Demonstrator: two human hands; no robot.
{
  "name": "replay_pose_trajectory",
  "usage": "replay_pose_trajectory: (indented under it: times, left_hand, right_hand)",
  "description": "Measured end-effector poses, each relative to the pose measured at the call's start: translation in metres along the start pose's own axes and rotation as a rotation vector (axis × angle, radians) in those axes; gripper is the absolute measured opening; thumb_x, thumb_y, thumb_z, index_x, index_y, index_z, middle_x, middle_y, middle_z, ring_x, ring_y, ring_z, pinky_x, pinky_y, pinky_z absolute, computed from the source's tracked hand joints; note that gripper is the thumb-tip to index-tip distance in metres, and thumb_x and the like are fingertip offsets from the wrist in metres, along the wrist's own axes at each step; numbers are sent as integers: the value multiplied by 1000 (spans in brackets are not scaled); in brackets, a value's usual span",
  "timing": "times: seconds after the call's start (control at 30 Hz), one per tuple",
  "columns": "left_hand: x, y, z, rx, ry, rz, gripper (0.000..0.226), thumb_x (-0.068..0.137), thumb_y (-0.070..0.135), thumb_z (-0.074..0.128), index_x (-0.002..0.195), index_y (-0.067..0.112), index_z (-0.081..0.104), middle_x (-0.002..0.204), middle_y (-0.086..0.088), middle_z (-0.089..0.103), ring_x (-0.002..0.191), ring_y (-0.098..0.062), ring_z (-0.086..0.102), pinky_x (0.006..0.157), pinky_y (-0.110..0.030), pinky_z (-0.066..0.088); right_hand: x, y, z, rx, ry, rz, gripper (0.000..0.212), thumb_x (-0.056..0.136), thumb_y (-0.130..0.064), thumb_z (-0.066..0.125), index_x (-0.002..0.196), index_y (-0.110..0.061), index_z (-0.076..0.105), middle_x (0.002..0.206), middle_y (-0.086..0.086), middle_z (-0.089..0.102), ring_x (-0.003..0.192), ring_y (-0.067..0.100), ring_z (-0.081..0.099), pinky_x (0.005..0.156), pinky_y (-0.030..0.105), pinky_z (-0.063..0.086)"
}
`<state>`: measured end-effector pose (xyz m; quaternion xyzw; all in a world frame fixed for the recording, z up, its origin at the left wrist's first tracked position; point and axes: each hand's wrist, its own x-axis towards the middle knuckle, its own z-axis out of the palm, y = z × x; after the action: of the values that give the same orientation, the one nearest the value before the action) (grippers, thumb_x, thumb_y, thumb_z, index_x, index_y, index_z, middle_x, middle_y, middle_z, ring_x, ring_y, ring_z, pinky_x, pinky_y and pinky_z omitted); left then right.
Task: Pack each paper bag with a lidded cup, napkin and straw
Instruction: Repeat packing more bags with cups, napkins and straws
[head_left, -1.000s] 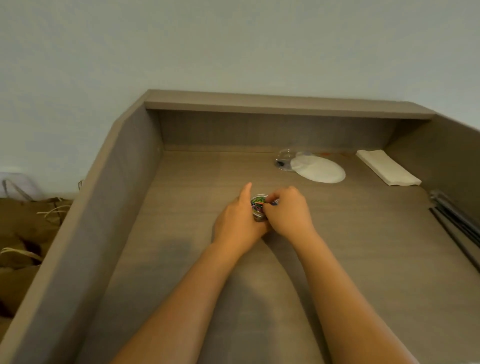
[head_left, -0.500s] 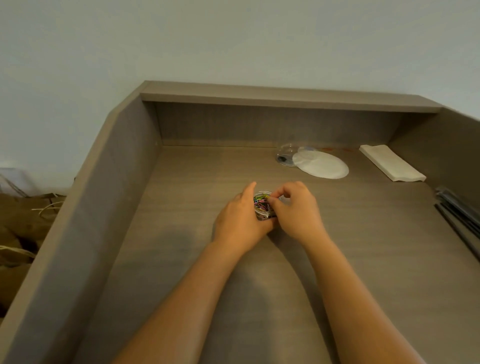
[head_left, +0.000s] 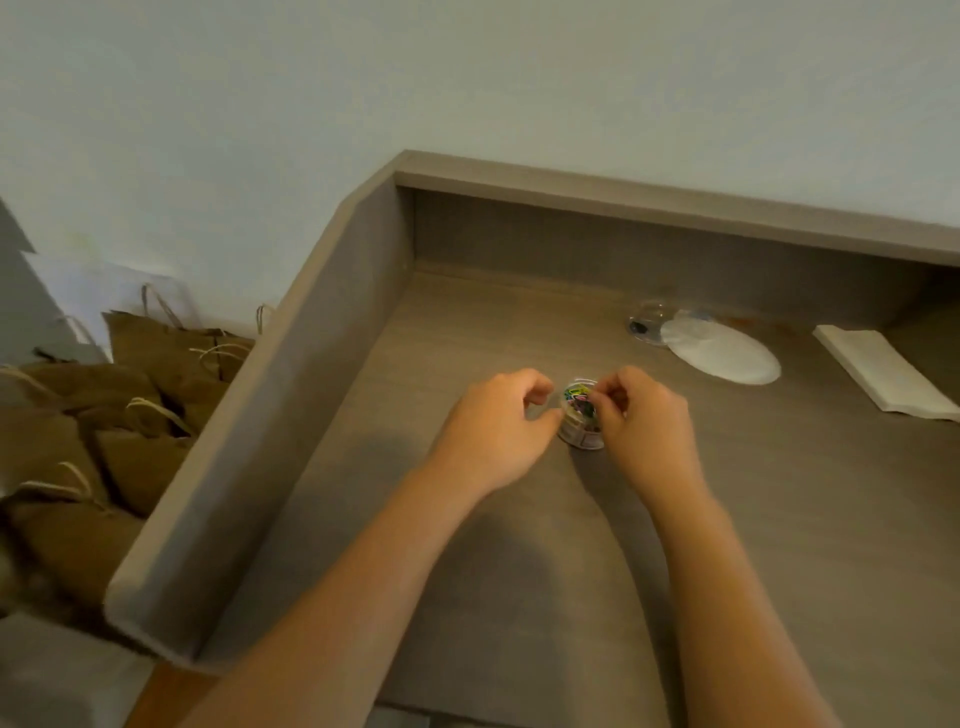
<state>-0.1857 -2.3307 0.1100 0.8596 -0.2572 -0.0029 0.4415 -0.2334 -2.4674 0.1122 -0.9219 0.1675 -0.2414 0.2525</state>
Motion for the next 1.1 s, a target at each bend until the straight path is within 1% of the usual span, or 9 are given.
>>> replay_pose_trajectory:
  times: [0.1,0.23,0.4,0.5,0.6,0.73,0.83,0.93,1.1]
  left_hand:
    - [-15,-7,-2,24,-20,-23,28,85,23,65,112,15,66,110,-2,69,102,-19,63,92,-35,49]
    - [-30,-10,-14,-24,9,-40,33,87,22,63,119,14,62,110,-4,68,100,-22,63,91,-37,49]
    - [-61,-3,-44,-180,56,-6,30,92,19,57,122,14,59,105,-4,67,96,-23,64,87,-37,50]
    - [-96,-7,-76,-121,49,82,14,93,13,53,96,9,66,88,-13,70,85,-28,64,75,-42,49]
    - [-141,-23,-116,-41,-53,82,15,96,16,46,86,16,58,81,-8,67,78,-24,63,74,-45,51]
    - [-202,-49,-173,-82,-153,115,14,98,18,42,89,20,51,83,-5,63,75,-20,65,71,-42,55]
    - [-237,-80,-219,-52,-185,118,18,98,19,42,83,19,53,79,-4,63,72,-20,65,70,-43,54]
    - [-262,-116,-260,56,-213,72,20,98,20,42,93,11,59,85,-7,65,76,-21,64,74,-44,51]
    - [-294,-183,-318,209,-245,-65,22,101,26,39,108,20,59,94,1,64,86,-10,61,82,-30,52]
  right_hand:
    - [-4,-7,-4,66,34,0,5,87,-8,61,86,-4,64,89,12,65,89,29,58,77,37,43]
    - [-15,-33,-21,157,-41,-63,7,88,-11,61,82,-12,63,74,-4,60,71,8,55,62,16,41]
    - [-62,-82,-31,241,-128,-141,9,88,-11,60,84,-17,65,76,-8,61,70,1,54,64,9,42]
    - [-97,-118,-24,337,-157,-156,14,87,-3,60,82,-15,66,75,-7,62,67,-2,55,65,10,42]
    - [-137,-159,-6,425,-201,-105,19,87,1,59,77,-16,64,66,-6,62,59,-5,56,60,10,45]
    - [-194,-212,17,534,-212,-77,20,87,-3,60,77,-21,63,68,-3,66,65,2,62,65,15,52]
    - [-230,-252,38,558,-275,-90,16,88,-7,59,80,-21,64,70,-7,67,68,1,63,68,15,51]
    - [-251,-289,70,500,-345,-118,21,88,-9,60,77,-26,62,68,-14,64,67,-3,59,65,11,47]
    - [-272,-337,140,390,-506,-158,20,92,-17,57,80,-33,59,81,-12,60,76,2,57,67,12,47]
